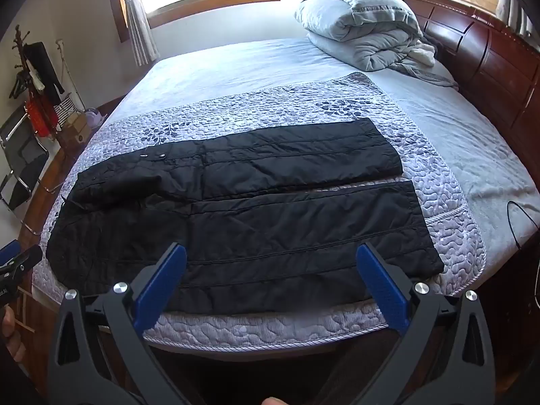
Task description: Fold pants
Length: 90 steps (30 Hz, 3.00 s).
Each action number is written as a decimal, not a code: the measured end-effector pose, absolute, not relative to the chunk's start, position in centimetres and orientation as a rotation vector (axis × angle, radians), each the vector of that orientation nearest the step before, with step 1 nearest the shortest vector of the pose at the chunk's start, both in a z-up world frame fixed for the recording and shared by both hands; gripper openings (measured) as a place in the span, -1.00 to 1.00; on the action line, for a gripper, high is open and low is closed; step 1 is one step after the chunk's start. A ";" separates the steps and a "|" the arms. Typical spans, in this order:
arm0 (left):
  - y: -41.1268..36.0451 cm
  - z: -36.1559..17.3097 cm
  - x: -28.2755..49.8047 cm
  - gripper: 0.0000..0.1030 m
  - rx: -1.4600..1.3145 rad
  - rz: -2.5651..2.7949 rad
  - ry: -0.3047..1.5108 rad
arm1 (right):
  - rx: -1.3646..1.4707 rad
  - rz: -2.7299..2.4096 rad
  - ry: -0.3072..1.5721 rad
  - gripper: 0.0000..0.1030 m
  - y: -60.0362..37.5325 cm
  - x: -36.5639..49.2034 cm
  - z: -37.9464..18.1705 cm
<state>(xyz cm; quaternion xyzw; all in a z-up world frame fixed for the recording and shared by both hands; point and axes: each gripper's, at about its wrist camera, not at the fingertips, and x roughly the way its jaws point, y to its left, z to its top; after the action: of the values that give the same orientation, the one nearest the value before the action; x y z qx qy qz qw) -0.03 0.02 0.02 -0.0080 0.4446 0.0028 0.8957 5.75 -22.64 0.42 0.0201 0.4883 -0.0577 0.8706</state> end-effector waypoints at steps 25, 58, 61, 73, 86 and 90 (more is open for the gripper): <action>-0.1 0.2 0.0 0.93 -0.012 0.006 0.924 | 0.043 -0.121 1.024 0.96 -22.8 5.8 0.3; 0.0 0.7 0.4 0.93 -0.009 0.001 0.916 | 0.031 -0.118 1.021 0.96 -22.2 6.1 0.8; 0.0 0.7 0.5 0.93 -0.008 0.002 0.916 | 0.032 -0.118 1.020 0.96 -22.2 6.1 0.8; 0.1 0.6 0.4 0.93 -0.010 0.000 0.916 | 0.036 -0.118 1.024 0.96 -22.3 6.0 0.6; 0.0 0.4 0.2 0.93 -0.002 0.001 0.913 | 0.035 -0.118 1.029 0.96 -22.3 6.0 0.3; -0.1 0.3 0.3 0.93 0.001 0.001 0.913 | 0.036 -0.117 1.030 0.96 -22.3 6.0 0.2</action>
<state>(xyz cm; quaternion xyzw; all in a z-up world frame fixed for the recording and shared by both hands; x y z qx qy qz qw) 0.27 -0.08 0.31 0.0006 0.4409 0.0004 0.8976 6.02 -22.28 0.24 0.0170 0.4922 -0.0560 0.8685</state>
